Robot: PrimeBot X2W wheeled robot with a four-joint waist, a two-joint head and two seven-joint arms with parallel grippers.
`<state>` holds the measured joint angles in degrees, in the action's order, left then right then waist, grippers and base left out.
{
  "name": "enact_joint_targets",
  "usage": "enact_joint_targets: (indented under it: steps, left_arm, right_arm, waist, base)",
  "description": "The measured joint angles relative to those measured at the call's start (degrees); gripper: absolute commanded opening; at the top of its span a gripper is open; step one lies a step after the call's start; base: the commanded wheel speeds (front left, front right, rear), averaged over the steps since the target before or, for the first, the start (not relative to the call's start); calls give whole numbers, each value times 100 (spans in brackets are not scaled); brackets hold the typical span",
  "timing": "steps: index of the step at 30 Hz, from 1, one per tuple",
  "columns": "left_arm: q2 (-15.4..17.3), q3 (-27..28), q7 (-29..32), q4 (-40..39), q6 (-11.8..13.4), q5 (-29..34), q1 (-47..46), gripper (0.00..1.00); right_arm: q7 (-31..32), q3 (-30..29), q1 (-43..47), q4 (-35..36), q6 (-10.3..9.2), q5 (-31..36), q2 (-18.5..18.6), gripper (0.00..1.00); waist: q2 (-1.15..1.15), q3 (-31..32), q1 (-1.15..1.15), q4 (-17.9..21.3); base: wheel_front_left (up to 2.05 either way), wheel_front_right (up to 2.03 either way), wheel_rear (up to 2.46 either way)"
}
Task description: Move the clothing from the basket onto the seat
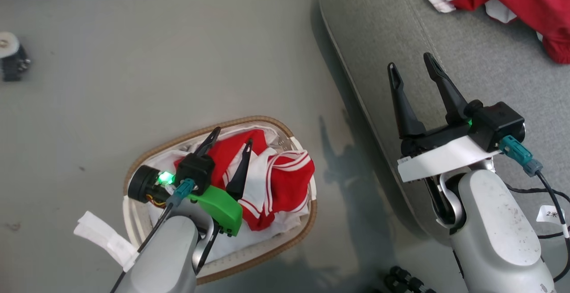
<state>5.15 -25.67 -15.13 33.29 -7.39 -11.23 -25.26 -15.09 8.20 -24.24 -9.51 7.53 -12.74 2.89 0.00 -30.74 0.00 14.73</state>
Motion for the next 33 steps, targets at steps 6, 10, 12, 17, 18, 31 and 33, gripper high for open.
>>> enact_joint_targets:
  steps: [6, 10, 12, 17, 18, 31, 33]
  left_arm:
    - [142, -387, 0, 479, 0, -76, -424, 100]
    - [198, -656, 0, 746, -1, -121, -617, 100]
    - [234, -821, 0, 913, -1, -155, -723, 100]
    - [234, -1105, 0, 1215, -1, -277, -1007, 100]
    - [231, -1162, 0, 1295, -1, -291, -1059, 100]
    - [134, -1578, 0, 2582, 52, 21, -1701, 100]
    - [119, -1597, 0, 2743, 58, 30, -1740, 100]
  right_arm:
    - [0, 87, -132, 142, 0, -97, 1, 100]
    - [0, 209, -209, 210, 0, -110, -1, 100]
    - [0, 233, -248, 260, 0, -109, -2, 100]
    - [0, 238, -293, 337, 0, -99, -2, 100]
    - [0, 242, -311, 349, 0, -98, -3, 100]
    - [0, 90, -310, 499, 0, 14, -4, 100]
    - [0, 79, -309, 508, 0, 14, -4, 100]
  waist:
    - [0, -484, 0, 252]
    - [0, -739, 0, 400]
    - [0, -874, 0, 474]
    - [0, -1162, 0, 594]
    - [0, -1218, 0, 612]
    - [0, -1685, 0, 561]
    - [0, -1710, 0, 539]
  base:
    - [0, 0, 0]
    - [0, 0, 0]
    - [0, 0, 0]
    - [0, 0, 0]
    - [0, 0, 0]
    - [0, 0, 0]
    - [0, 0, 0]
